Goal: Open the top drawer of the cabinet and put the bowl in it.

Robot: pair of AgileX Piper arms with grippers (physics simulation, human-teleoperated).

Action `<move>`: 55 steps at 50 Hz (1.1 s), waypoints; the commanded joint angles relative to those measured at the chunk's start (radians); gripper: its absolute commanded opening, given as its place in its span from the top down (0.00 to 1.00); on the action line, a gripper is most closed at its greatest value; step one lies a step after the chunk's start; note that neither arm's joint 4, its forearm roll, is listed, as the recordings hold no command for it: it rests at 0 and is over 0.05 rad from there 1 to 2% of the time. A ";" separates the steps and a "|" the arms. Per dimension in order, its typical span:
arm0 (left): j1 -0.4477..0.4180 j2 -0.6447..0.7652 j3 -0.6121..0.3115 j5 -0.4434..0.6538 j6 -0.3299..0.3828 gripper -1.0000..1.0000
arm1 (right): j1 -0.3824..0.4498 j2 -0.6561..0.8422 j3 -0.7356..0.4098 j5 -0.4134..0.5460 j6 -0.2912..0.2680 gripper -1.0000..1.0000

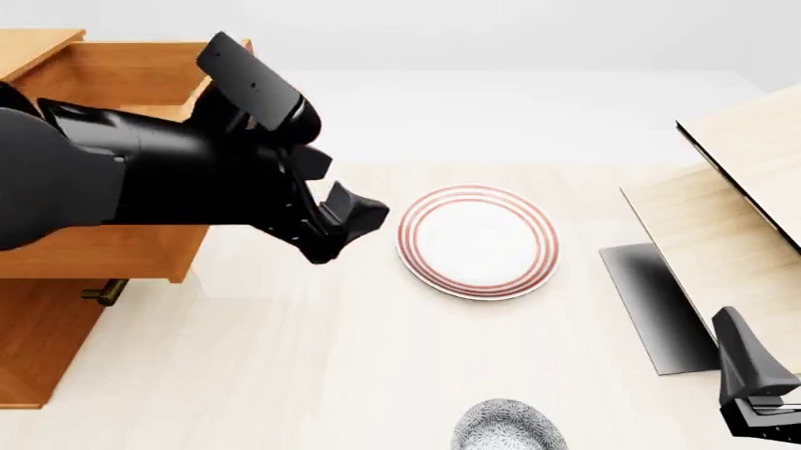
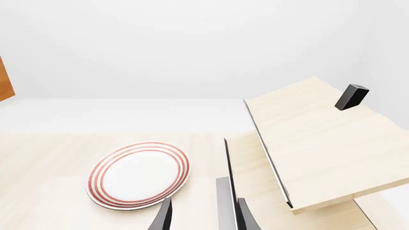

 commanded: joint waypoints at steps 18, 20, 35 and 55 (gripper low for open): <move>-0.123 0.156 0.065 -0.169 -0.122 0.00 | 0.000 -0.001 0.001 0.000 0.000 0.00; -0.127 0.159 0.069 -0.168 -0.134 0.00 | 0.000 -0.001 0.001 0.000 0.000 0.00; -0.174 0.228 0.086 -0.221 -0.188 0.00 | 0.000 -0.001 0.001 0.000 0.000 0.00; -0.196 0.279 0.097 -0.250 -0.211 0.00 | 0.000 -0.001 0.001 0.000 0.000 0.00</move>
